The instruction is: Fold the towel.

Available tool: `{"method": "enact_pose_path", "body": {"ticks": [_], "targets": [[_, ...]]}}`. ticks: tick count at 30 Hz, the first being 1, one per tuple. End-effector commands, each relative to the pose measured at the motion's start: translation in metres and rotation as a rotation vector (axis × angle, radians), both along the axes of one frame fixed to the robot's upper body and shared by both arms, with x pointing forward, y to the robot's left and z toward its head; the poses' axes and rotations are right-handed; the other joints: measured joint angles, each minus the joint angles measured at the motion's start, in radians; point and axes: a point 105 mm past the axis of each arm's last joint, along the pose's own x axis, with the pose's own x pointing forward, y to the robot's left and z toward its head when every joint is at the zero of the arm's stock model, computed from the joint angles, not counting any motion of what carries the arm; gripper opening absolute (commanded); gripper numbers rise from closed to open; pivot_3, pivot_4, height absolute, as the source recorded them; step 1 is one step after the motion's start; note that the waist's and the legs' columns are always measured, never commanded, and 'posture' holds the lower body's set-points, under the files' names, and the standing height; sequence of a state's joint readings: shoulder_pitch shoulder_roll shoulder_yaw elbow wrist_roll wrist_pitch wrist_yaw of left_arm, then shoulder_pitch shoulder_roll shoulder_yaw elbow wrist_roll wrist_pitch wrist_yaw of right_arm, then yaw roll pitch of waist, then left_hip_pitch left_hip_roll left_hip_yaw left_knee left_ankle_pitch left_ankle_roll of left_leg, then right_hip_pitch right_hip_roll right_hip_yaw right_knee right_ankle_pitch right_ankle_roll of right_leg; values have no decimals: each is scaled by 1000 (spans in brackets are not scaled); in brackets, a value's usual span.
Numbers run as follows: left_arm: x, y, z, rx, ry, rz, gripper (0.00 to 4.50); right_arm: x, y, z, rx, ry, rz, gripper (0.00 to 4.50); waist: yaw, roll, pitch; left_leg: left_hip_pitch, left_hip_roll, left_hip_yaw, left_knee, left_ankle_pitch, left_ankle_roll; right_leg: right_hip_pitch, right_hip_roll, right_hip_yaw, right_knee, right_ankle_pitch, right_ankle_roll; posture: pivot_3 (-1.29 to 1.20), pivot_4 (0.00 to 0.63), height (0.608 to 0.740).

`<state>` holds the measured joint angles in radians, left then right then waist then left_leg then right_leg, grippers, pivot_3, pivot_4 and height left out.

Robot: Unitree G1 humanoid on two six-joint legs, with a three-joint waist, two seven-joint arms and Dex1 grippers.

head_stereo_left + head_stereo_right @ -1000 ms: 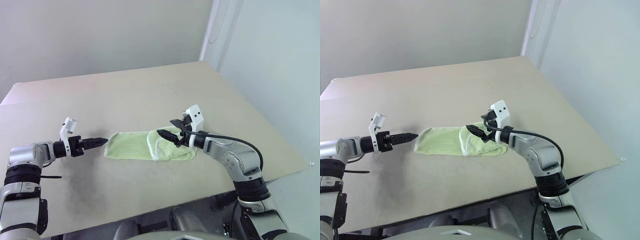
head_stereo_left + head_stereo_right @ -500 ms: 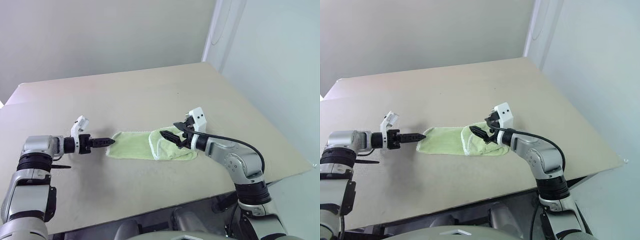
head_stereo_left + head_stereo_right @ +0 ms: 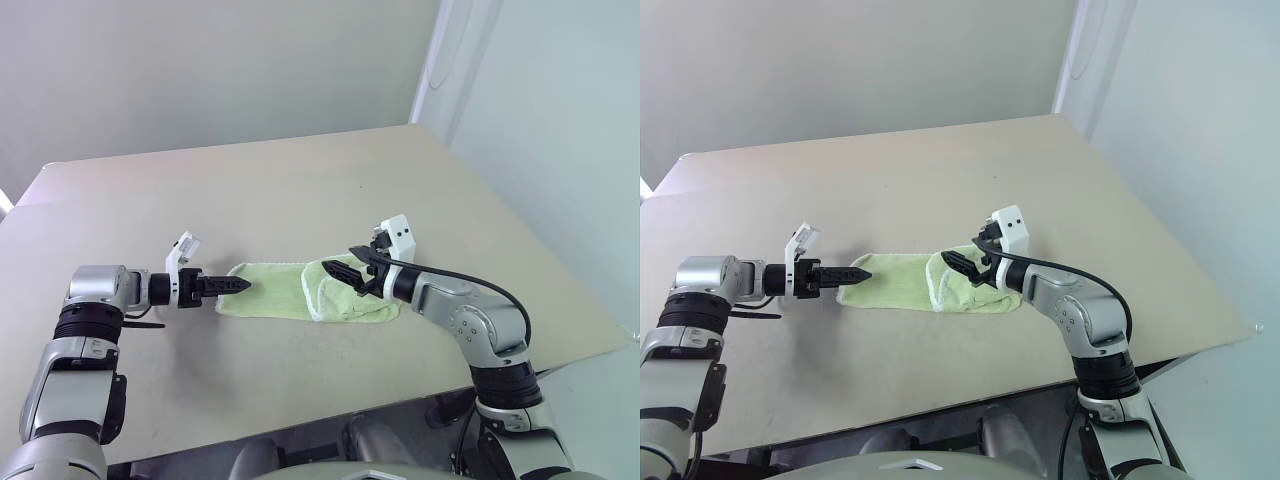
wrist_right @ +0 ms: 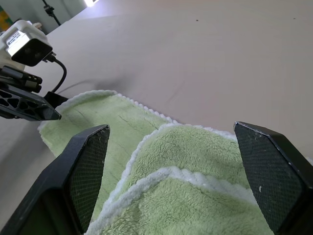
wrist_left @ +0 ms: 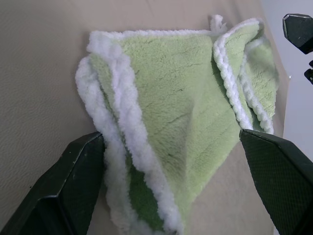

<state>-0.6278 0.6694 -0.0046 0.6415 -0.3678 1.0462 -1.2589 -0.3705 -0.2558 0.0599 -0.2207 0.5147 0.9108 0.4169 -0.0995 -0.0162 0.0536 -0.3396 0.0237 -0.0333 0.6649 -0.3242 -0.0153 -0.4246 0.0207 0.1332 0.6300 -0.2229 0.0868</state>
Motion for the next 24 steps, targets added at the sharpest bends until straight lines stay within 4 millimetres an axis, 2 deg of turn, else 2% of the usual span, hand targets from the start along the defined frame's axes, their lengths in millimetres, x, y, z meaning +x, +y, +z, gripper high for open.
{"method": "enact_pose_path", "body": {"ticks": [1, 2, 12, 13, 17, 24], "targets": [[-3, -10, 0, -17, 12, -27, 4115, 3, 3, 15, 7, -61, 5, 4267, 0, 0, 0, 0, 0, 0, 0, 0, 0, 0, 0, 0, 0, 0, 0, 0, 0, 740], [-2, -10, 2, -18, 10, -23, 3935, 3, 4, 15, 5, -61, 4, 4267, -1, 0, 0, 0, 0, 0, 0, 0, 0, 0, 0, 0, 0, 0, 0, 0, 0, 740], [0, -3, 13, 1, -35, 1, 240, 1, 5, 10, -14, -58, 6, 4267, -8, -1, 1, 0, 0, 0, 0, 0, 0, -1, 0, 0, 0, 0, 0, 0, 0, 740], [0, -2, 16, 1, -42, 3, 26, 1, 4, 11, -10, -59, 7, 4267, -8, -1, 1, 0, 0, 0, 0, 0, 0, -1, 0, 0, 0, 0, 0, 0, 0, 740], [-4, 6, 25, 40, -57, -10, 26, -2, 5, 14, -1, -72, 31, 4267, -11, -1, 1, -1, 0, 0, 0, 0, 0, -2, 0, 0, 0, 0, 0, 0, 0, 740], [-11, 36, 46, 174, -116, -6, 26, -21, 7, 16, 15, -67, 127, 4267, -29, -2, 2, -1, 0, 0, -1, 0, 0, -2, 0, 0, 0, 0, 0, 0, 0, 740]]}}
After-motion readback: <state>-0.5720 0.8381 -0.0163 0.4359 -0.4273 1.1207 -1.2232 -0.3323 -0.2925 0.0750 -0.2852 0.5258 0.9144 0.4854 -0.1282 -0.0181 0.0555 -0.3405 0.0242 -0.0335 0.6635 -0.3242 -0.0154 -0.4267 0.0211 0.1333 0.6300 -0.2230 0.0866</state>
